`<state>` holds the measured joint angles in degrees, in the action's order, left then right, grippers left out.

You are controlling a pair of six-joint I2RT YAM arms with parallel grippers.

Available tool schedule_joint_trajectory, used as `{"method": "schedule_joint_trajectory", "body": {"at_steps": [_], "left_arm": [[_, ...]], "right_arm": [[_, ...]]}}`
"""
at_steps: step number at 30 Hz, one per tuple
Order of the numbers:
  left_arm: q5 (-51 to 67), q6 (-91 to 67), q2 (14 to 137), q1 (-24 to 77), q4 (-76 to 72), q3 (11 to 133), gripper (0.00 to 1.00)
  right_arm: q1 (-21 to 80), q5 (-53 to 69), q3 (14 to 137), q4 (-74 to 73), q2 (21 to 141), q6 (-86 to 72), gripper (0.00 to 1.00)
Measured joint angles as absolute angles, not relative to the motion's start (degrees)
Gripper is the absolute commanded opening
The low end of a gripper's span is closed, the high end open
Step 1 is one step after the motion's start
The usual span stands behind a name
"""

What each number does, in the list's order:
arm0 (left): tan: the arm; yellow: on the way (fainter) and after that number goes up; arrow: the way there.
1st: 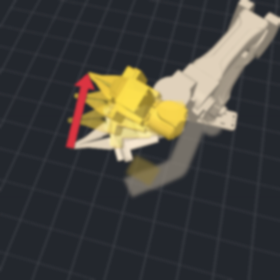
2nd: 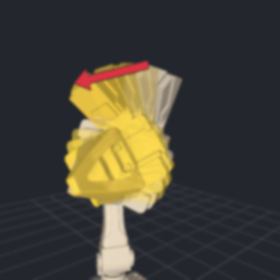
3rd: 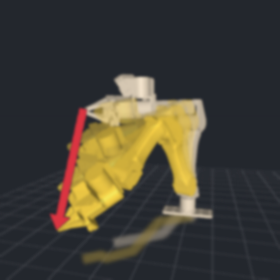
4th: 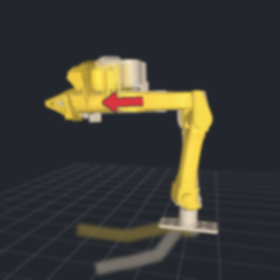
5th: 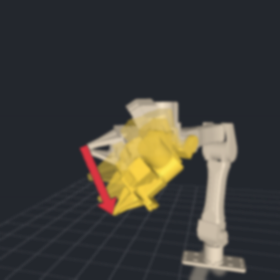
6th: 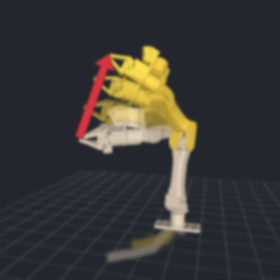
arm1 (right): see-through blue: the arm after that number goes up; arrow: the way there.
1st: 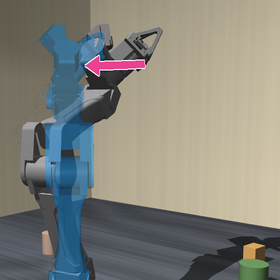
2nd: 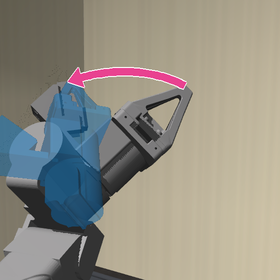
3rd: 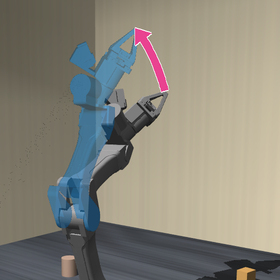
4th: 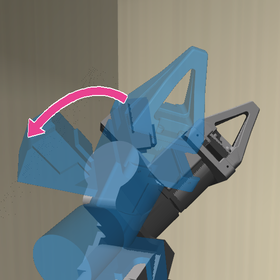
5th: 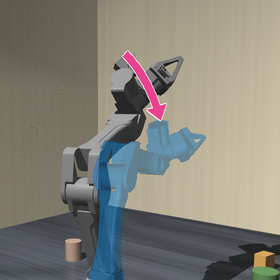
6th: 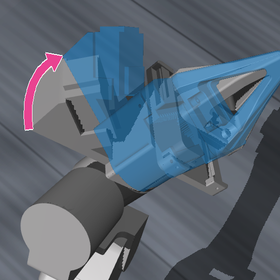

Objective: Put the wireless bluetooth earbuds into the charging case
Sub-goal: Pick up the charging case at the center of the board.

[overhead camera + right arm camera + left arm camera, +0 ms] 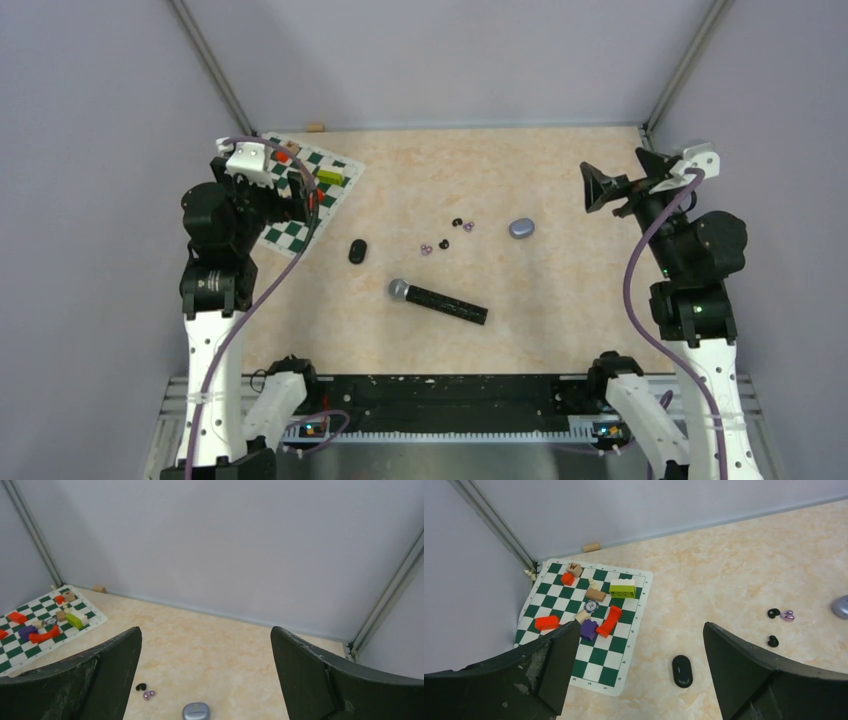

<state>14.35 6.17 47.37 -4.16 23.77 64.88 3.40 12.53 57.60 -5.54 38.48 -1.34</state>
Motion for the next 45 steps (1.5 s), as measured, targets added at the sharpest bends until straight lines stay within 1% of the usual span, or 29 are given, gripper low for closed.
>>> {"method": "schedule_joint_trajectory", "body": {"at_steps": [5,12,18,26,30,38,45], "left_arm": [[14.02,6.48,48.82,-4.29,23.14,64.53,0.99],[15.7,9.43,49.74,-4.43,18.04,57.56,0.99],[17.98,14.15,52.23,-4.43,18.22,54.37,0.99],[19.33,17.02,63.02,-3.97,18.74,54.37,0.99],[17.74,17.52,68.9,-2.2,20.6,54.37,0.99],[13.54,18.17,76.62,5.13,24.38,55.51,0.99],[11.68,17.87,83.02,5.72,26.7,57.32,0.99]], "right_arm": [[4.99,13.37,55.48,-4.34,39.13,-1.04,0.99],[5.13,13.41,52.66,-2.35,39.42,2.2,0.99],[5.13,15.31,50.48,-0.99,40.82,3.51,0.99],[5.13,19.9,48.73,0.69,41.74,3.57,0.99],[5.15,20.58,47.83,1.26,42.11,3.42,0.99],[5.15,21.5,46.76,2.63,43.38,3.36,0.98],[5.15,21.78,46.48,3.75,43.24,3.38,0.98]]}}
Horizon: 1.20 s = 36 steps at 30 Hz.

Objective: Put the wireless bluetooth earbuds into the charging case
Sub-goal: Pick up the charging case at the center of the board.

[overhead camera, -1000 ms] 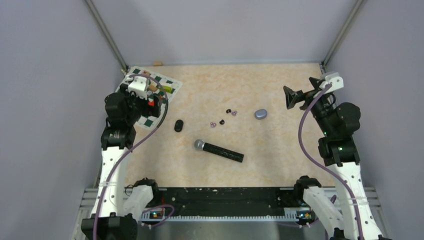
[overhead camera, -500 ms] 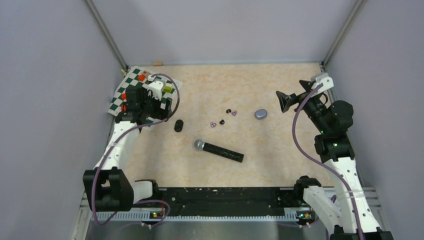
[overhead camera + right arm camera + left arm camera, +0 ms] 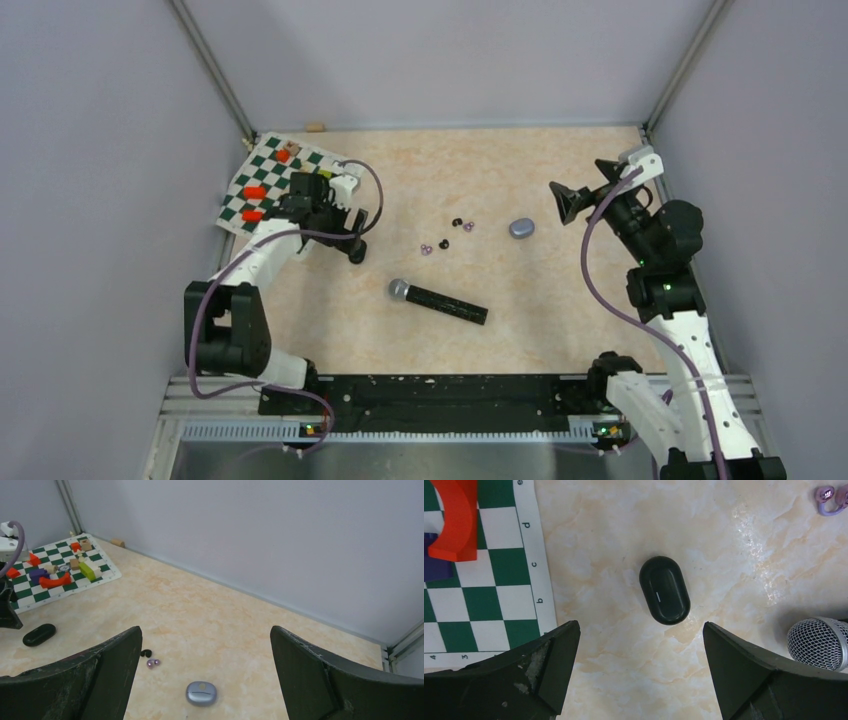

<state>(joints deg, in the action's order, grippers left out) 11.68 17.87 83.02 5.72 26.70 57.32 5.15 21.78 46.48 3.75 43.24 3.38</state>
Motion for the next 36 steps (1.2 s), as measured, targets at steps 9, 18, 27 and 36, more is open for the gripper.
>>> {"method": "schedule_joint_trajectory", "body": {"at_steps": [9,18,27,36], "left_arm": [[12.51,16.01,88.77,5.72,28.27,60.05,0.91],[13.23,14.52,96.95,5.89,31.33,65.04,0.82],[12.45,13.63,100.01,8.49,32.18,65.1,0.79],[11.88,13.1,102.8,9.06,32.64,65.89,0.65]], "right_arm": [[5.15,21.89,44.62,4.84,43.03,3.33,0.98],[5.15,21.93,44.62,5.13,42.39,3.38,0.97],[5.15,22.15,44.62,5.13,42.39,3.4,0.97],[5.15,22.22,44.6,5.13,42.39,3.4,0.97]]}}
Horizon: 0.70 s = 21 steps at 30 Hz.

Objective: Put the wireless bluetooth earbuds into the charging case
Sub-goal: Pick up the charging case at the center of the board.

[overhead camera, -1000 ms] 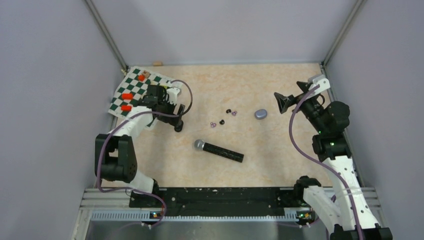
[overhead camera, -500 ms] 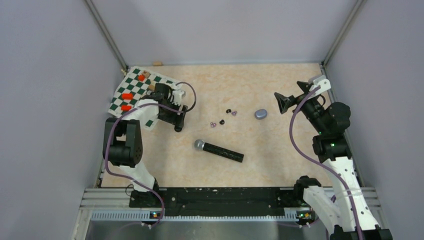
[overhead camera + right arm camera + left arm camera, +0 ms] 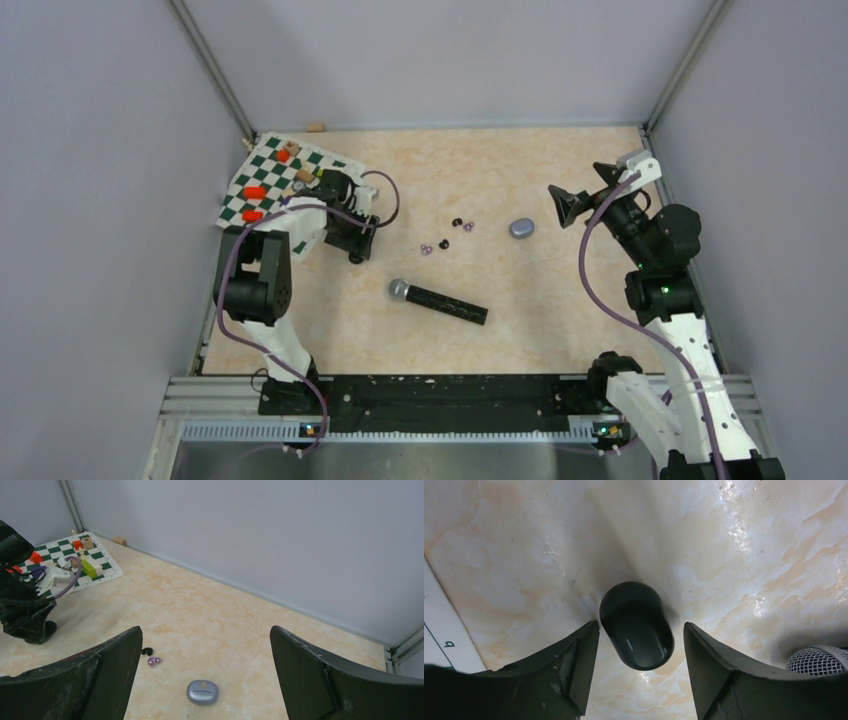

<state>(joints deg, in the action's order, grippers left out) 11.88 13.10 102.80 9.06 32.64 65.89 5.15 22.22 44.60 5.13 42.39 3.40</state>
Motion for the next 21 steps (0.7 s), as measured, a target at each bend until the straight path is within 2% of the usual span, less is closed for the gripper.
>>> {"method": "schedule_joint_trajectory", "body": {"at_steps": [10,17,21], "left_arm": [[11.25,11.97,103.04,9.06,32.62,66.02,0.42],[12.12,11.84,102.76,9.06,32.56,66.02,0.33],[13.39,11.35,101.3,9.06,32.67,66.94,0.32]], "right_arm": [[5.15,22.81,44.23,5.41,42.78,3.36,0.97],[5.15,23.49,43.77,6.0,44.97,2.85,0.96],[5.15,23.55,43.57,6.13,45.93,2.35,0.96]]}}
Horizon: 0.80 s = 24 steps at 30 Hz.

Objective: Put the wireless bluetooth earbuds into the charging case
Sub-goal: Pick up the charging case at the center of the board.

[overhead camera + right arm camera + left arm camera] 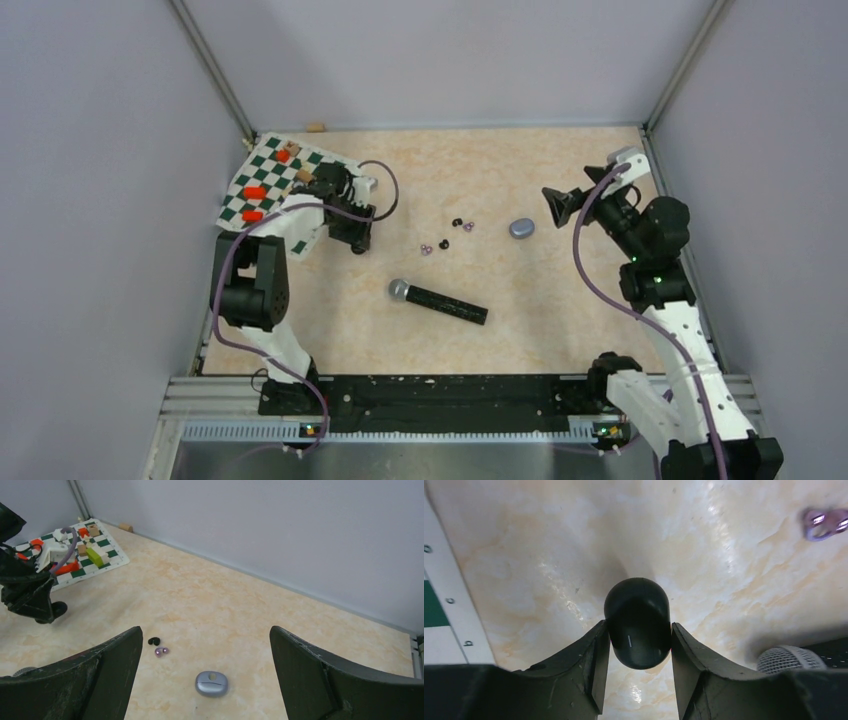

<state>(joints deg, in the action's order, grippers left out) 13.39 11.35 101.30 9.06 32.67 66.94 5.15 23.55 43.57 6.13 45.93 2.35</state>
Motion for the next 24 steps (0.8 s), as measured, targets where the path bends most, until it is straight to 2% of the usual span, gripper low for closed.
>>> {"method": "schedule_joint_trajectory", "body": {"at_steps": [11,18,24], "left_arm": [[20.14,3.81,92.53,11.38,32.05,79.48,0.31],[23.35,-7.57,89.73,17.93,26.17,84.79,0.31],[26.2,-18.04,89.73,21.65,21.26,84.55,0.31]], "right_arm": [[6.15,28.86,44.88,7.09,52.29,-3.57,0.93],[14.63,35.0,52.99,5.34,61.28,-4.4,0.9],[22.83,36.05,54.54,4.43,65.04,-2.42,0.9]]}}
